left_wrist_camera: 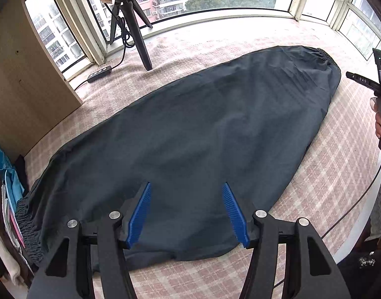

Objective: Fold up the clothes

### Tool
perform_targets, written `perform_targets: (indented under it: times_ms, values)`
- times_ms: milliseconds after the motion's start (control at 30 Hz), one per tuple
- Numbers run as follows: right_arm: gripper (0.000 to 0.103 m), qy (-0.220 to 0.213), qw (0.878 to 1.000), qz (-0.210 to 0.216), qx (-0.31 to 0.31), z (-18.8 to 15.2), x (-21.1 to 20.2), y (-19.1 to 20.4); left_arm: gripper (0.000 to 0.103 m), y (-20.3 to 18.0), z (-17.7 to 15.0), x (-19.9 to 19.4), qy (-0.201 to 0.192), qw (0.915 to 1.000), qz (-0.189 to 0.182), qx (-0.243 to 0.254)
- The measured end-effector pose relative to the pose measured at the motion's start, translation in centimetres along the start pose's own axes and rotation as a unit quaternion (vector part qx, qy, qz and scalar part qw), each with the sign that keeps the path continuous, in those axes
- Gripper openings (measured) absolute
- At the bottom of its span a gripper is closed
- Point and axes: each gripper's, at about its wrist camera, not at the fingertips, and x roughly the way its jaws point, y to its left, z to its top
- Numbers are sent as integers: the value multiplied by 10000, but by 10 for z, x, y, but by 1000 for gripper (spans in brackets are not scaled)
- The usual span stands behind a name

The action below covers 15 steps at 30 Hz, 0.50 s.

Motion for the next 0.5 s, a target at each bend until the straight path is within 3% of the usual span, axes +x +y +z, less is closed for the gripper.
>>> perform_targets:
  times_ms: [133, 300, 400, 500]
  values:
    - [47, -444, 9989, -67, -155, 10, -23, 5, 56, -7, 1, 8, 169, 9998, 49, 38]
    - [47, -511, 9984, 28, -229, 17, -14, 7, 56, -14, 3, 8, 217, 9997, 67, 95]
    - [50, 93, 9961, 740, 461, 12, 27, -23, 56, -12, 2, 6, 223, 9997, 95, 71]
    - [50, 812, 9682, 1747, 1595, -1, 77, -69, 56, -6, -1, 3, 238, 9996, 118, -13]
